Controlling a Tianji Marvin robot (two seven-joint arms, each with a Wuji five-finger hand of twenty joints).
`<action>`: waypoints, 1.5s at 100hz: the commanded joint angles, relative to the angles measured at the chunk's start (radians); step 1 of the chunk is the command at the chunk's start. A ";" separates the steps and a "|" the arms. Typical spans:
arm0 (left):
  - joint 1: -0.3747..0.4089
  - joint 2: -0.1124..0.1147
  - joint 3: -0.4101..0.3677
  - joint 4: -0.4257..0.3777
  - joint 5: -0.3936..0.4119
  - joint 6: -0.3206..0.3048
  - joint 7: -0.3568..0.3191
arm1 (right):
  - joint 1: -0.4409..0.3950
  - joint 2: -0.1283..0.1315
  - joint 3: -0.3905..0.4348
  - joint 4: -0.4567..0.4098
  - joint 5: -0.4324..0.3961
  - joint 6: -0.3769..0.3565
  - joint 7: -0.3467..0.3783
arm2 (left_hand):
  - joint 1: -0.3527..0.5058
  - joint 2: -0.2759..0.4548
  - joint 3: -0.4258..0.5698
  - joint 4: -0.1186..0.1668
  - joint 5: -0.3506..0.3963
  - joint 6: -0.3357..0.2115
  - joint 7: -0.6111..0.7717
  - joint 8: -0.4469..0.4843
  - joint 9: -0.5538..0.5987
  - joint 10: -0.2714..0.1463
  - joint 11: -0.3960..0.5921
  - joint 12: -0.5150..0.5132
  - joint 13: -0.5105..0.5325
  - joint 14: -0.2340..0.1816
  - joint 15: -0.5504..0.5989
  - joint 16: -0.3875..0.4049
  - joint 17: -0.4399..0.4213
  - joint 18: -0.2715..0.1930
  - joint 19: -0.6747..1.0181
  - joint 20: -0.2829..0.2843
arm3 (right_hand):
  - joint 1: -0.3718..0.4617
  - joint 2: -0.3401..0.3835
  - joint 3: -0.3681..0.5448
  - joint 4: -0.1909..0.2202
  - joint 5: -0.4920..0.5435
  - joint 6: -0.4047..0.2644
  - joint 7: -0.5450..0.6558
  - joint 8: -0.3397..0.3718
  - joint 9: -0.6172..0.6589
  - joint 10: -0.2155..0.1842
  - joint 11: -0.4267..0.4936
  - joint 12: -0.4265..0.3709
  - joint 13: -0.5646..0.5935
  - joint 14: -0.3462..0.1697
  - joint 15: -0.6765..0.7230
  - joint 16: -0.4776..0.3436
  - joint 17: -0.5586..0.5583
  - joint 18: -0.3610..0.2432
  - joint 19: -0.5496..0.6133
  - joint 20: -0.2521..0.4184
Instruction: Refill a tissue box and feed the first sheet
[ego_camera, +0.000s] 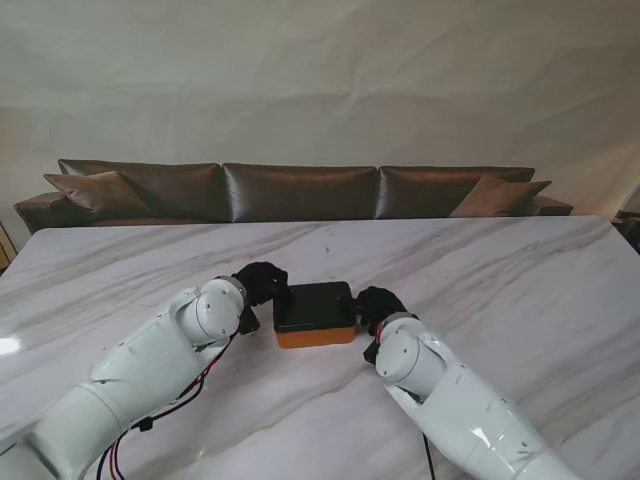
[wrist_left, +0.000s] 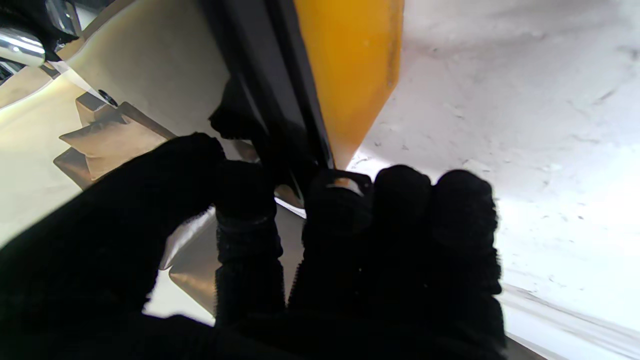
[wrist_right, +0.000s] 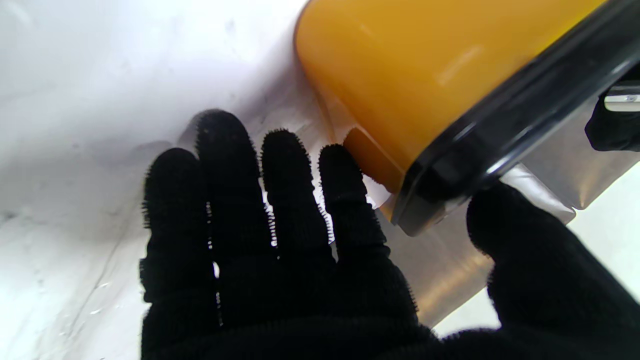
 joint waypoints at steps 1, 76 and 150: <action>0.042 -0.004 0.025 0.057 0.001 0.015 -0.043 | -0.006 -0.002 -0.002 -0.002 -0.001 -0.004 0.014 | 0.024 -0.016 0.083 0.036 0.027 0.245 -0.169 0.041 0.018 -0.034 -0.017 0.008 0.056 0.101 0.057 0.000 0.020 -0.068 0.273 -0.006 | -0.011 0.014 -0.004 0.007 -0.004 -0.054 0.009 0.002 0.014 -0.026 0.020 0.014 -0.012 0.026 -0.047 -0.027 -0.006 -0.006 0.030 -0.008; 0.185 0.042 -0.211 -0.239 0.010 -0.005 0.013 | -0.081 0.039 0.036 -0.137 -0.086 0.042 0.056 | -0.016 0.307 -0.684 -0.155 -0.160 0.042 -0.674 -0.086 -0.268 -0.017 -0.081 0.072 -0.182 0.069 -0.028 0.086 -0.181 -0.105 0.100 0.090 | -0.238 -0.043 0.086 -0.046 -0.018 -0.046 -0.015 0.004 0.004 -0.019 0.011 0.016 -0.020 0.041 -0.051 -0.025 -0.011 0.006 0.027 -0.006; 0.417 0.147 -0.296 -0.523 0.483 0.079 -0.061 | -0.202 0.156 0.048 -0.313 -0.449 0.088 0.251 | -0.051 0.053 -0.291 -0.192 -0.610 0.329 -0.797 -0.291 -0.854 -0.055 -0.511 -0.317 -0.681 0.016 -0.392 -0.080 -0.614 -0.095 -0.220 0.068 | -0.192 -0.408 0.245 -0.091 -0.412 -0.085 0.011 0.040 -0.440 -0.139 0.030 0.038 -0.233 -0.084 -0.115 0.002 -0.128 -0.116 -0.103 0.038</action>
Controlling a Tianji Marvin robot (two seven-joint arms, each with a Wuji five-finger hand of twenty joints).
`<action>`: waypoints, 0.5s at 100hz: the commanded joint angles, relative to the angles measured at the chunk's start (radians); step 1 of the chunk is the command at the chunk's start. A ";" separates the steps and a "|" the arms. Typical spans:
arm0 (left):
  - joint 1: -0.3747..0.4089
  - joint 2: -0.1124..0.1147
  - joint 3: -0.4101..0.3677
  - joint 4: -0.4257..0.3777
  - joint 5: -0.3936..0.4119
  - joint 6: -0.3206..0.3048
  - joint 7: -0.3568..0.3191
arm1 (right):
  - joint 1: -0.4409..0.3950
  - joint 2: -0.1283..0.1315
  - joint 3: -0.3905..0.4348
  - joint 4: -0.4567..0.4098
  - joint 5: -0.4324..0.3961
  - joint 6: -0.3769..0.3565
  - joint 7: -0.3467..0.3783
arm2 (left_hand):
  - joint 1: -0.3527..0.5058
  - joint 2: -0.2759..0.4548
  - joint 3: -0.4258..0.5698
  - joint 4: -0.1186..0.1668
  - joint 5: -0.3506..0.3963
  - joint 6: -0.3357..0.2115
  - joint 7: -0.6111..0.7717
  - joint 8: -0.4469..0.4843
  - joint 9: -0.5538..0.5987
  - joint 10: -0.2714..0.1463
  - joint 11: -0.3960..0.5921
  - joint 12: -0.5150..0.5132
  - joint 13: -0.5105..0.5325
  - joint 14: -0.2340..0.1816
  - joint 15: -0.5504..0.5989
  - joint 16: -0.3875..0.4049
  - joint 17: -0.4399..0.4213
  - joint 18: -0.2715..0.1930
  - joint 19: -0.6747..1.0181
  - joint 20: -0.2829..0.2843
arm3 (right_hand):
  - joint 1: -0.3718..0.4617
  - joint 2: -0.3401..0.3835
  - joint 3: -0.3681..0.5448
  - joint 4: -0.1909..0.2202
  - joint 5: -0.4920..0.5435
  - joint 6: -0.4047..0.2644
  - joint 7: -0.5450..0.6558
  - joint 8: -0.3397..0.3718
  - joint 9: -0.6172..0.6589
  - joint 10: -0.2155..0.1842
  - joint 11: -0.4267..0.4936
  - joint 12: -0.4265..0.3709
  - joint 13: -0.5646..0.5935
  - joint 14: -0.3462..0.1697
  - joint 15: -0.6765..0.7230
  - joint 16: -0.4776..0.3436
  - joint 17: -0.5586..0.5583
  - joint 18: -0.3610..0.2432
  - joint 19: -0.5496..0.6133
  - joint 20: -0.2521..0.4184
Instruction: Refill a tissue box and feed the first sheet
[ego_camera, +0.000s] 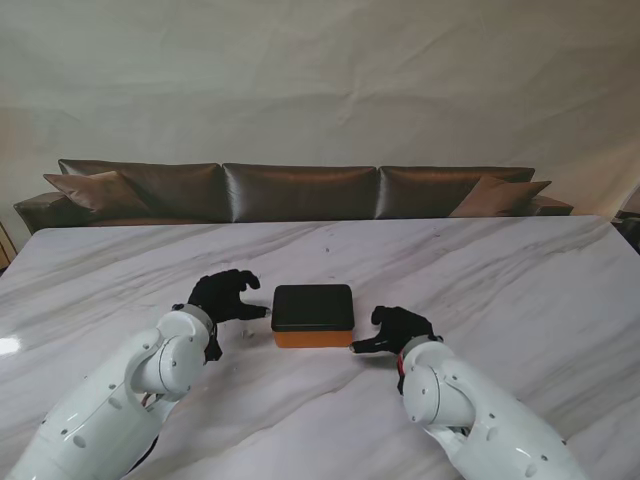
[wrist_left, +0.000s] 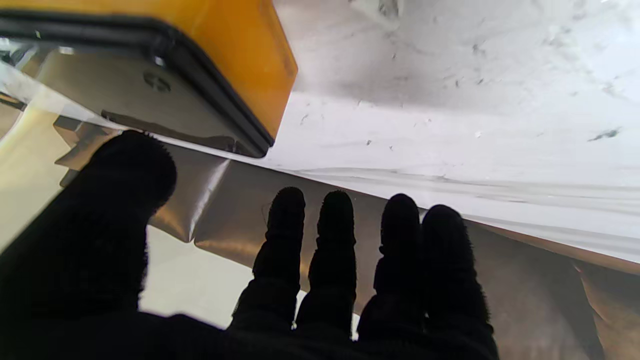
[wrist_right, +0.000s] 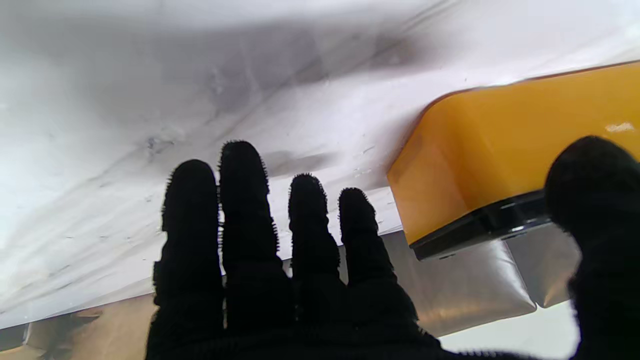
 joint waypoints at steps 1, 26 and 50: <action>0.022 0.011 0.013 -0.014 0.017 -0.003 -0.027 | -0.008 -0.005 -0.011 0.006 0.003 0.006 -0.003 | -0.039 -0.066 0.084 -0.044 -0.051 0.030 -0.023 -0.044 -0.069 -0.019 -0.038 -0.041 -0.063 -0.013 -0.050 -0.035 -0.066 -0.027 -0.116 -0.013 | 0.009 -0.036 0.009 -0.017 -0.040 -0.023 0.015 0.005 -0.038 -0.028 0.017 0.013 -0.019 -0.029 -0.015 0.016 -0.013 -0.027 -0.011 0.024; 0.033 0.023 0.045 -0.019 0.061 0.006 -0.065 | 0.024 -0.014 -0.055 0.034 0.012 0.014 -0.022 | -0.046 -0.135 0.179 -0.067 -0.072 0.043 -0.047 -0.085 -0.103 -0.021 -0.070 -0.086 -0.095 -0.017 -0.100 -0.075 -0.121 -0.007 -0.189 -0.035 | 0.031 -0.040 0.004 -0.009 -0.052 -0.024 0.038 0.003 -0.061 -0.032 0.031 0.013 -0.034 -0.036 -0.011 0.020 -0.022 -0.032 -0.017 0.038; 0.019 0.018 0.090 0.021 0.037 0.045 -0.053 | 0.051 -0.034 -0.085 0.057 0.053 0.025 -0.066 | -0.075 -0.119 0.177 -0.077 -0.061 0.058 -0.050 -0.096 -0.099 -0.004 -0.065 -0.091 -0.087 -0.010 -0.092 -0.073 -0.121 -0.004 -0.191 -0.032 | 0.063 -0.044 -0.009 -0.013 -0.033 -0.024 0.054 -0.002 -0.037 -0.026 0.044 0.013 -0.020 -0.030 -0.001 0.024 -0.015 -0.028 -0.011 0.051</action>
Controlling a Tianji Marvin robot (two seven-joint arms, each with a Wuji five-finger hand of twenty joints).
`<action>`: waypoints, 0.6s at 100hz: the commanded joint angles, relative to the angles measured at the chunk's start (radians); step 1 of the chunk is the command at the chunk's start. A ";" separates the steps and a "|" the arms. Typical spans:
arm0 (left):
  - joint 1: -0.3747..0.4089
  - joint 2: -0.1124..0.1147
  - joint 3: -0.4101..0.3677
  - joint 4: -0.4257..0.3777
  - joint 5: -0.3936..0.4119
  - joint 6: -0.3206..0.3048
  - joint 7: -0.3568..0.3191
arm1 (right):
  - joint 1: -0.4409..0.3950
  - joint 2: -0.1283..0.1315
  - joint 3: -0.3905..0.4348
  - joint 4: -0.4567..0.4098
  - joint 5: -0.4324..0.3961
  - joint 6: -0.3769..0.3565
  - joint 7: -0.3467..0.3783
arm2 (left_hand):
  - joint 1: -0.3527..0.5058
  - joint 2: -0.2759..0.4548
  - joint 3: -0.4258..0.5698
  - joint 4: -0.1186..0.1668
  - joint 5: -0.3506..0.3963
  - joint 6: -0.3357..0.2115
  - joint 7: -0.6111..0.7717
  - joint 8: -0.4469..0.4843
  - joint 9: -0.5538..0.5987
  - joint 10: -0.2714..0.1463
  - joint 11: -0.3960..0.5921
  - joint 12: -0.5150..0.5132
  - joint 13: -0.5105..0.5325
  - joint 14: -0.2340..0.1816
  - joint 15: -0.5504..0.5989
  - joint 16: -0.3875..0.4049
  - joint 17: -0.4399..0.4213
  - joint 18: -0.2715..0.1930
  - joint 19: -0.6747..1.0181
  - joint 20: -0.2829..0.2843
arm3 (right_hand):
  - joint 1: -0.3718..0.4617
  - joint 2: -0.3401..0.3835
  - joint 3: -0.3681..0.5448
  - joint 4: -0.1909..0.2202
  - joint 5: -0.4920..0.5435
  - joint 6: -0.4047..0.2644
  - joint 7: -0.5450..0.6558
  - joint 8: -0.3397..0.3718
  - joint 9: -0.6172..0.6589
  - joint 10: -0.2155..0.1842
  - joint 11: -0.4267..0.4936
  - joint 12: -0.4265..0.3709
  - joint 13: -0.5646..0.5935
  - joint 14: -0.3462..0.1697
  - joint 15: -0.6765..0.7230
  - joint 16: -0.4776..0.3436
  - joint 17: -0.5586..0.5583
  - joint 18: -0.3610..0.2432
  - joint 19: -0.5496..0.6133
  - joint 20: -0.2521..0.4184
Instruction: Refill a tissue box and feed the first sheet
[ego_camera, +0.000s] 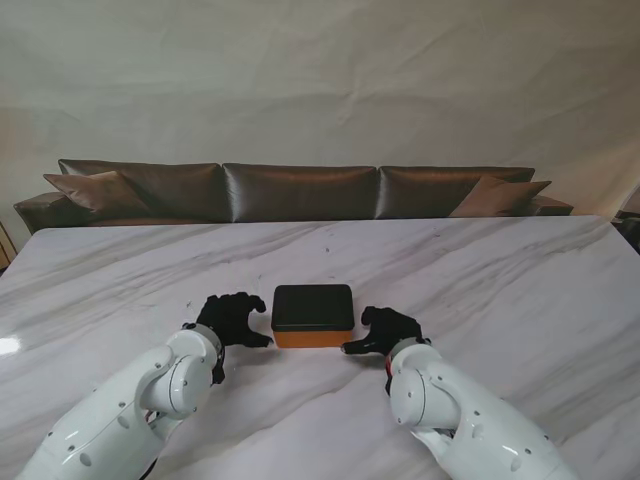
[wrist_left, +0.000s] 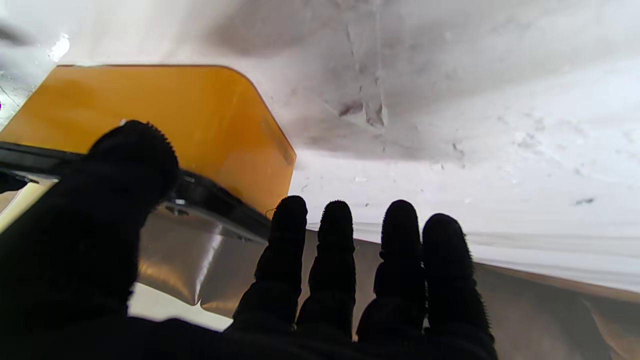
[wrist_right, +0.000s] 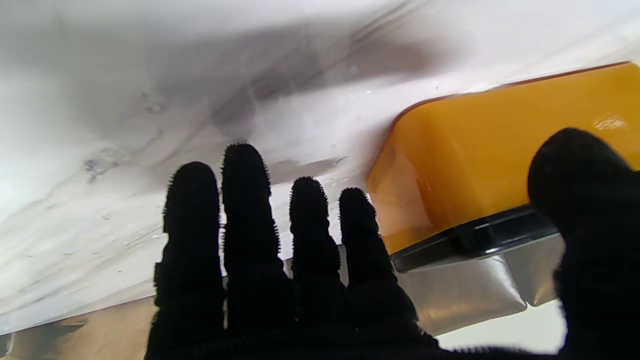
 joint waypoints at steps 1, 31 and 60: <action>-0.004 -0.007 0.016 0.030 -0.020 0.013 0.000 | 0.006 -0.011 -0.008 0.000 -0.005 0.007 0.017 | -0.041 -0.027 0.012 -0.043 -0.022 0.033 -0.013 -0.015 -0.031 -0.001 -0.010 -0.008 -0.041 -0.002 0.003 -0.012 -0.021 -0.004 -0.189 -0.007 | 0.011 -0.036 -0.009 -0.013 -0.017 -0.024 0.013 -0.002 -0.012 -0.020 0.024 0.013 0.004 -0.018 -0.005 0.007 0.001 -0.022 -0.011 0.024; -0.061 -0.028 0.080 0.119 -0.090 0.034 0.046 | 0.026 -0.022 -0.039 0.008 0.013 0.027 0.004 | -0.053 0.011 -0.032 -0.039 -0.009 0.042 -0.006 -0.021 -0.021 0.012 0.003 -0.007 -0.029 0.005 0.031 0.002 -0.005 -0.005 -0.171 0.004 | 0.033 -0.038 -0.020 -0.022 0.011 -0.027 0.024 -0.009 0.021 -0.018 0.031 0.013 0.024 -0.014 0.002 0.008 0.014 -0.017 -0.004 0.032; -0.106 -0.056 0.122 0.191 -0.198 -0.026 0.088 | 0.035 -0.045 -0.065 0.024 0.055 0.051 -0.039 | -0.041 0.015 -0.050 -0.034 0.043 0.015 0.012 -0.020 0.040 -0.005 0.011 -0.009 -0.004 -0.008 0.037 0.001 0.006 -0.003 -0.160 0.006 | 0.086 -0.047 -0.040 -0.040 0.040 -0.027 0.040 -0.009 0.057 -0.010 0.044 0.019 0.047 -0.008 0.014 0.010 0.028 -0.011 0.012 0.036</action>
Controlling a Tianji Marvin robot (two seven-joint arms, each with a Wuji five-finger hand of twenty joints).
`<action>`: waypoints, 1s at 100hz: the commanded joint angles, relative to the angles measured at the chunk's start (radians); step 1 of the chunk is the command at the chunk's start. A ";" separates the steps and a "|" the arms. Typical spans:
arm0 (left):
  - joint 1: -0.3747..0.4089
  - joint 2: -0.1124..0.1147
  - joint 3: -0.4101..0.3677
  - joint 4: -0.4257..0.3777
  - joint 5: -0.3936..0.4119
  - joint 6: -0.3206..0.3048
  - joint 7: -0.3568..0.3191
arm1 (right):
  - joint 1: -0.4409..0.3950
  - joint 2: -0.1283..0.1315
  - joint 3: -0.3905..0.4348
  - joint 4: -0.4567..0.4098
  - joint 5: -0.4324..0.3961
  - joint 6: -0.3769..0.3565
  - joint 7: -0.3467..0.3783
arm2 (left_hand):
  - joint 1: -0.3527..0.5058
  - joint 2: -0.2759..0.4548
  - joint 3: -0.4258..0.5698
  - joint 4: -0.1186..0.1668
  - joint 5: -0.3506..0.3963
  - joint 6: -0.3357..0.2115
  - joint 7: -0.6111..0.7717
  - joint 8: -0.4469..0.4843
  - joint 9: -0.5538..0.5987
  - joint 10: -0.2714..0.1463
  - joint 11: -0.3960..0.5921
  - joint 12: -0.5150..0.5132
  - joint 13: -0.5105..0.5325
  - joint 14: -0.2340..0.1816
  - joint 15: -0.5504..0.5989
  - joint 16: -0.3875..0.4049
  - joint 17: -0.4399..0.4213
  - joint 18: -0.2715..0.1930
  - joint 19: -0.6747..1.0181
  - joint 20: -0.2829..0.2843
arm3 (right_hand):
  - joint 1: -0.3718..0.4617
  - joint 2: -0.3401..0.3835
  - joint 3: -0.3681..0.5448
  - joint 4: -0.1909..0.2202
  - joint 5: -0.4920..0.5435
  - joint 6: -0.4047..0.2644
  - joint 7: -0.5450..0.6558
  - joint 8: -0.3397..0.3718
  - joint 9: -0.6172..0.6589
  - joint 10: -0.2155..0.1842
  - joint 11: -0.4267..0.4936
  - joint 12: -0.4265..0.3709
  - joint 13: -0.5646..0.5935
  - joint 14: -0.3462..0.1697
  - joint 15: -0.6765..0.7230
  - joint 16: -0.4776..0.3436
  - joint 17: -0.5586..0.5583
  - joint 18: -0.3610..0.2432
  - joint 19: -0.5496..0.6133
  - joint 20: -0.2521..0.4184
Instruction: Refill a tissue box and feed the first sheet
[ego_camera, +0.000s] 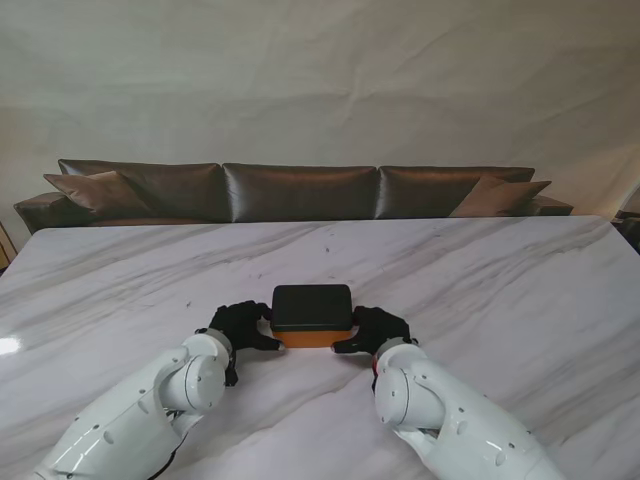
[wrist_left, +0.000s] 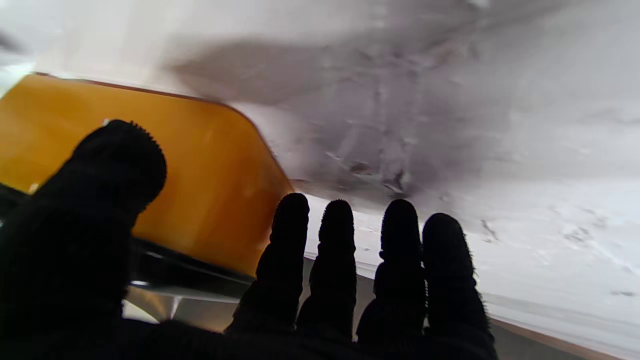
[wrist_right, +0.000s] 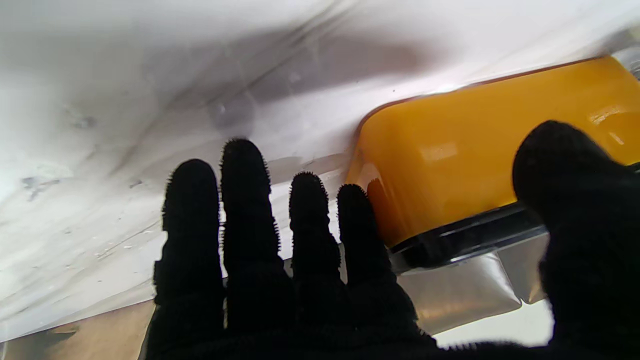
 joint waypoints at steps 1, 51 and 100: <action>-0.004 -0.014 0.006 -0.002 -0.025 -0.015 -0.018 | -0.003 -0.014 -0.006 -0.001 0.009 0.003 0.004 | -0.023 0.014 -0.012 -0.020 0.026 0.001 0.012 -0.018 0.041 -0.012 0.011 -0.009 0.000 -0.008 0.008 -0.002 0.006 -0.003 -0.160 0.006 | 0.022 -0.034 -0.018 -0.038 0.011 -0.029 0.014 -0.005 0.027 -0.009 0.020 0.020 0.019 -0.009 0.014 0.009 0.006 -0.010 0.013 0.016; -0.013 -0.050 0.000 0.006 -0.114 -0.114 0.069 | -0.031 -0.057 -0.001 -0.044 0.063 -0.018 -0.112 | 0.051 0.204 -0.127 0.032 0.211 -0.085 0.083 0.021 0.258 -0.041 0.038 0.008 0.112 -0.014 0.048 0.003 0.061 -0.003 -0.111 0.014 | 0.108 0.033 -0.096 -0.035 0.105 -0.041 0.058 0.006 0.142 -0.011 0.053 0.044 0.088 -0.001 0.051 0.018 0.048 0.006 0.067 0.023; 0.013 -0.069 -0.049 -0.035 -0.149 -0.167 0.145 | -0.084 -0.093 0.033 -0.084 0.064 -0.031 -0.261 | 0.105 0.328 -0.169 0.049 0.543 -0.176 0.383 0.129 0.620 -0.010 0.186 0.092 0.331 0.017 0.192 0.037 0.187 0.018 -0.031 0.020 | 0.113 0.017 0.121 -0.170 0.534 -0.237 0.278 -0.040 0.592 -0.060 0.080 0.111 0.362 0.004 0.155 0.034 0.216 0.031 0.219 0.000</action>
